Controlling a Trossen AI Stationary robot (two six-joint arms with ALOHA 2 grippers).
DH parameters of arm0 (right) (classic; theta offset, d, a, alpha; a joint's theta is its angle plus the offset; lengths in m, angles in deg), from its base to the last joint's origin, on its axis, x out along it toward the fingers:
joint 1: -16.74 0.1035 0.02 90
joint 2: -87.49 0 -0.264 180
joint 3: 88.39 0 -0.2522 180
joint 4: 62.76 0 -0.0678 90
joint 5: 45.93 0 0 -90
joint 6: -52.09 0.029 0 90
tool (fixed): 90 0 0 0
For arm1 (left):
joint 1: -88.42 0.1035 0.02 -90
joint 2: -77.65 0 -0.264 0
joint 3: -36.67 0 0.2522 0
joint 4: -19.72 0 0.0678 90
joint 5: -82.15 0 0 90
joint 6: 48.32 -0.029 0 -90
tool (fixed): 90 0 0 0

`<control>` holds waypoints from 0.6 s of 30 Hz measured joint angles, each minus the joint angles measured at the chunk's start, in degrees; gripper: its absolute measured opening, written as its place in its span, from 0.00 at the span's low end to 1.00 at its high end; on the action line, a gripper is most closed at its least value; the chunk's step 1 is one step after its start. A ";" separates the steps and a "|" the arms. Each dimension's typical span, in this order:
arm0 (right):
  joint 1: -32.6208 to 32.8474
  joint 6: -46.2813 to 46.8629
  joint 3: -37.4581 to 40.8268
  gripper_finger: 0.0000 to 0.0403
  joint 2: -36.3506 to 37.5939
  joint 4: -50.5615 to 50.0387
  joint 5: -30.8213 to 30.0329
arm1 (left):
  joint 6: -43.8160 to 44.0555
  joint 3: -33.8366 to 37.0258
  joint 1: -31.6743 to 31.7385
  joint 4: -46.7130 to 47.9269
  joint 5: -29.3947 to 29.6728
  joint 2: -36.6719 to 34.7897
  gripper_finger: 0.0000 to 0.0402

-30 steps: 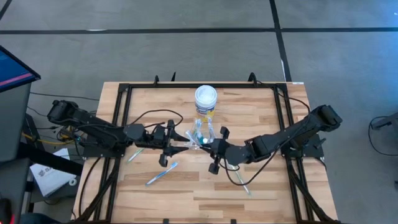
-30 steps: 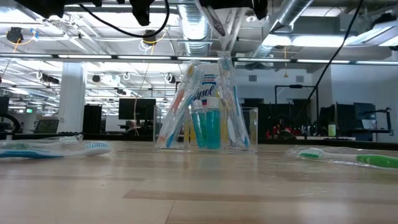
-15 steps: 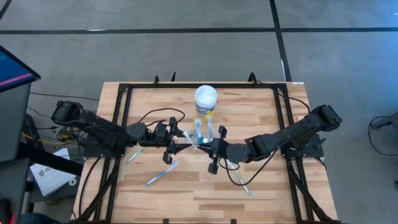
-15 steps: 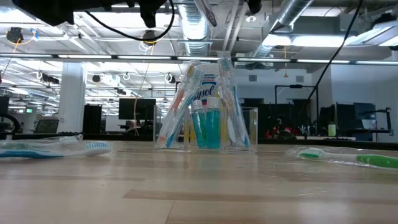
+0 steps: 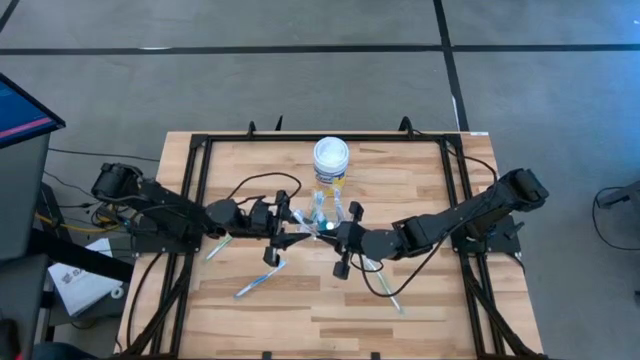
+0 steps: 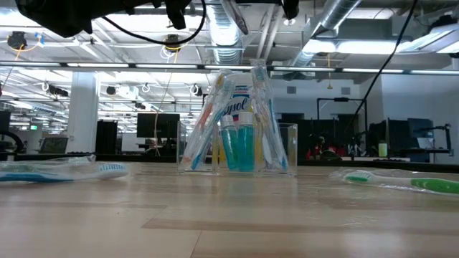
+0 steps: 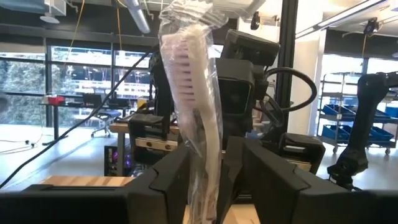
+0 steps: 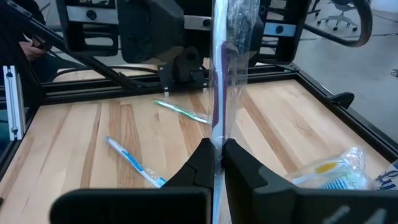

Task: Pick & Place toothbrushing station
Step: Put the violet toothbrush into the transparent organizer

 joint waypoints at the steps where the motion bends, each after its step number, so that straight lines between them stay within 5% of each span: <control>1: 0.00 0.00 0.00 0.01 0.00 0.01 0.00 | -0.01 0.00 0.00 0.03 0.06 0.00 0.33; 10: -0.01 0.00 0.00 0.03 0.00 -0.10 -0.03 | -0.43 0.00 0.00 0.12 0.44 0.00 0.04; 18: -0.44 -0.01 0.00 0.12 0.00 -0.28 -0.02 | -0.35 0.00 0.00 0.20 0.51 0.00 0.03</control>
